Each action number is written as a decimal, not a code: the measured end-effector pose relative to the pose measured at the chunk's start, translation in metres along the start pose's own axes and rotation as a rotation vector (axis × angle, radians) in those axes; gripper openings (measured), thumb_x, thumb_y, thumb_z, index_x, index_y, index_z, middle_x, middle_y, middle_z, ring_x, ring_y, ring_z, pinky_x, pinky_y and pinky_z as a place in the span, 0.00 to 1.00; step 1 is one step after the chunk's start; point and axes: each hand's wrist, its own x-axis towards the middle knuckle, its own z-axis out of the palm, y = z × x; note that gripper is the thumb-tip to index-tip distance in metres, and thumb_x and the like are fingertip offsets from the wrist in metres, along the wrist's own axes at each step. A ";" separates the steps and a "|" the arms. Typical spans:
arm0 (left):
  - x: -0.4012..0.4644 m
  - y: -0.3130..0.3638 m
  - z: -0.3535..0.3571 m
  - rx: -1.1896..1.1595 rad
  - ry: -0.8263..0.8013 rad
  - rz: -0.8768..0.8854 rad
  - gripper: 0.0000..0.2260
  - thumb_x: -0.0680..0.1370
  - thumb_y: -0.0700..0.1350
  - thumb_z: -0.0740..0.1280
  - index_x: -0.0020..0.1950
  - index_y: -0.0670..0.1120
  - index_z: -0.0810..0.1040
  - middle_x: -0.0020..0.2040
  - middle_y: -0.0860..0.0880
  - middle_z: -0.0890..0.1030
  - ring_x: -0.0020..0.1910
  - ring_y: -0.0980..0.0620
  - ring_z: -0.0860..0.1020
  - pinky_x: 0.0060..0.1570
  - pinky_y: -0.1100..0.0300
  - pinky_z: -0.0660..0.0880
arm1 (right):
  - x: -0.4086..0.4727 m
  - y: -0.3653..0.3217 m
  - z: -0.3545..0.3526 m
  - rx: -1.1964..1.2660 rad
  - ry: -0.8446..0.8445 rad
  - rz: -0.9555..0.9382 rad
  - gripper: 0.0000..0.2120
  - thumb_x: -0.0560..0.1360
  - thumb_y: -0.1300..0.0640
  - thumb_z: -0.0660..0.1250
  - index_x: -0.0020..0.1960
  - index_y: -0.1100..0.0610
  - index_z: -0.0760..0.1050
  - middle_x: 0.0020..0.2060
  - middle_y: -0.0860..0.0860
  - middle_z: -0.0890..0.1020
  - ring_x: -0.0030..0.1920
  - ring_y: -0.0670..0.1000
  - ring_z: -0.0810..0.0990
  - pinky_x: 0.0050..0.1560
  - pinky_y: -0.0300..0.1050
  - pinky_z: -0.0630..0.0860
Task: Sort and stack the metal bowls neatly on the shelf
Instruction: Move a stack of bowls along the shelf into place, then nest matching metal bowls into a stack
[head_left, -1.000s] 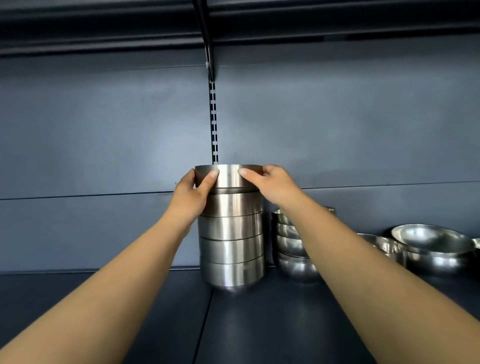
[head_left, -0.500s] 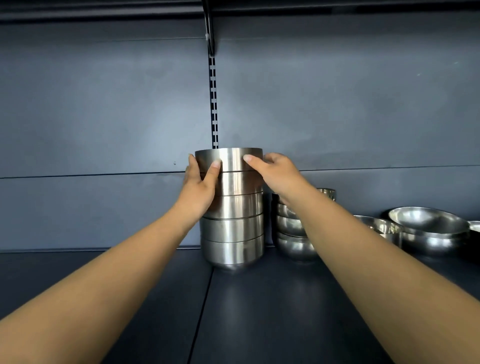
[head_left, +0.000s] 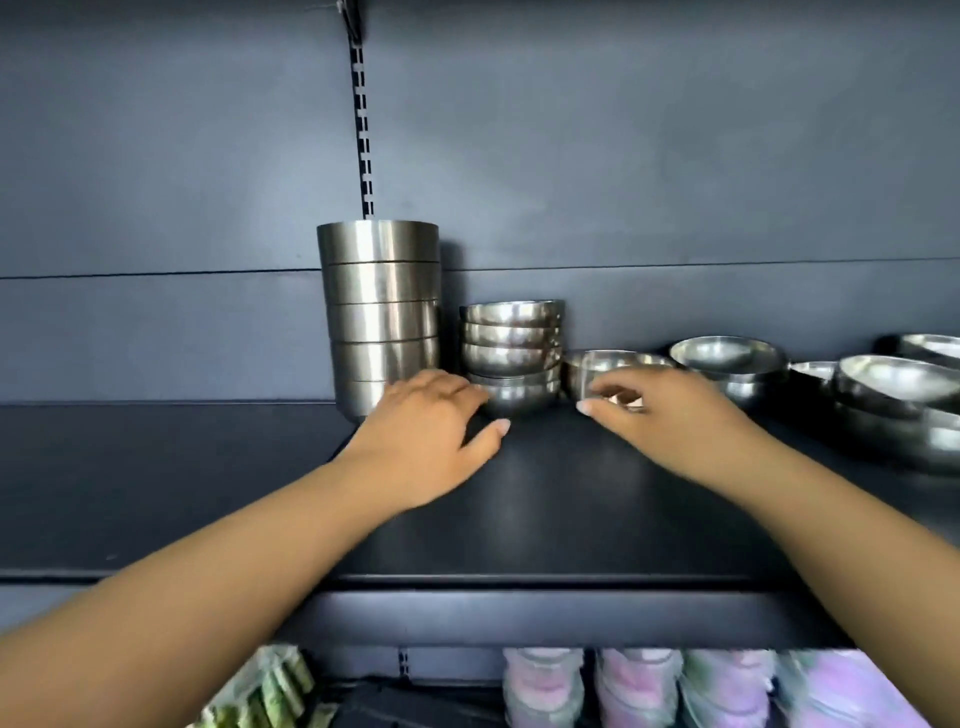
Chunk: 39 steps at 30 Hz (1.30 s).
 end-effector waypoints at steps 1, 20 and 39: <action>0.001 0.021 0.004 -0.011 -0.042 0.008 0.24 0.79 0.58 0.53 0.70 0.47 0.68 0.67 0.48 0.73 0.68 0.49 0.66 0.68 0.57 0.61 | -0.012 0.017 -0.010 -0.029 -0.015 0.026 0.14 0.72 0.43 0.62 0.49 0.51 0.78 0.48 0.48 0.82 0.50 0.51 0.78 0.52 0.46 0.73; 0.103 0.283 0.064 -0.986 -0.223 -0.287 0.30 0.75 0.60 0.60 0.74 0.58 0.54 0.74 0.47 0.62 0.72 0.49 0.62 0.65 0.61 0.58 | -0.131 0.227 -0.122 0.237 0.143 0.493 0.37 0.70 0.45 0.69 0.72 0.59 0.59 0.67 0.57 0.72 0.66 0.55 0.71 0.63 0.44 0.65; 0.119 0.267 0.062 -0.915 -0.257 -0.031 0.12 0.71 0.50 0.71 0.39 0.53 0.66 0.43 0.48 0.74 0.42 0.52 0.71 0.42 0.63 0.67 | -0.110 0.227 -0.122 0.739 0.156 0.450 0.09 0.71 0.50 0.69 0.49 0.49 0.74 0.42 0.33 0.77 0.39 0.26 0.75 0.38 0.22 0.70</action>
